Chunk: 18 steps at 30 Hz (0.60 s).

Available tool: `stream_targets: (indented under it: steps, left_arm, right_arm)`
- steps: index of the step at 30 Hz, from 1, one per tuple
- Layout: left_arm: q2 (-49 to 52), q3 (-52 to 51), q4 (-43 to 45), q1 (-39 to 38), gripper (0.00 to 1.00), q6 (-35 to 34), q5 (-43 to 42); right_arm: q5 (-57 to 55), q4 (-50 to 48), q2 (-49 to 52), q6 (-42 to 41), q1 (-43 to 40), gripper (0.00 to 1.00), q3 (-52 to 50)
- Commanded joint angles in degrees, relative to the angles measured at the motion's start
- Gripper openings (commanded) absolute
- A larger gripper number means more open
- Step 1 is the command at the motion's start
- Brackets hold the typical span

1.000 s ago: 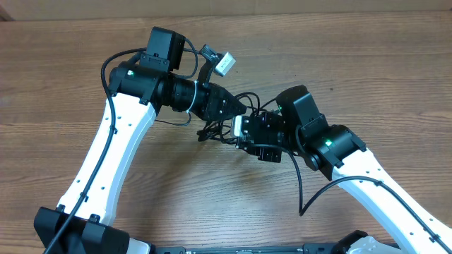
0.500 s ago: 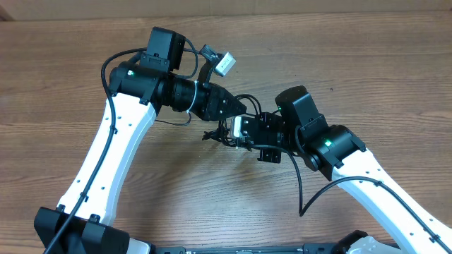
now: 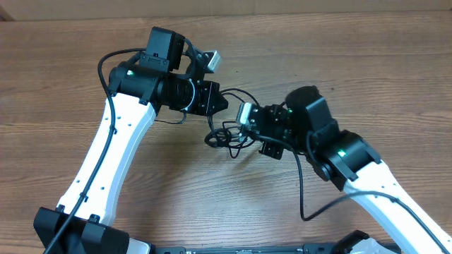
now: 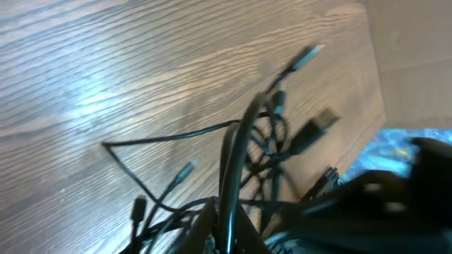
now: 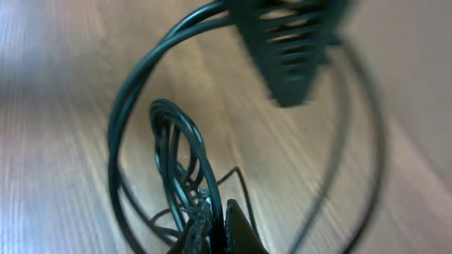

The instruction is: Untangle cables

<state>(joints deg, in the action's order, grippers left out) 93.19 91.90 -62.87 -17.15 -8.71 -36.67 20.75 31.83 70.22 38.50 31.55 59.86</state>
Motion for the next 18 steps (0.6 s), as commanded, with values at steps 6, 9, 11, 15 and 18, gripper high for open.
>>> stream_targets:
  steps: [6, 9, 11, 15, 18]
  left_arm:
    - [-1.6, 1.8, -4.0, -0.1, 0.04, -1.6, 8.4]
    - [-1.6, 1.6, -6.0, -0.1, 0.05, -1.6, 11.5]
    - [-1.6, 1.3, -7.0, -0.1, 0.04, -1.6, 14.2]
    - [-1.6, -0.1, -7.8, -0.1, 0.04, -1.6, 20.2]
    - [-1.6, -1.9, -7.7, -0.1, 0.05, -1.7, 21.9]
  right_arm:
    - [-7.9, -3.7, -6.5, -18.0, -5.8, 0.04, 1.4]
    - [-7.9, -5.3, -7.6, -22.2, -8.5, 0.04, 1.4]
    - [-7.9, -6.2, -8.3, -24.2, -10.1, 0.04, 1.4]
    - [-7.9, -7.6, -9.6, -27.8, -12.1, 0.04, 1.4]
    - [-7.9, -8.0, -10.4, -29.8, -12.9, 0.04, 1.4]
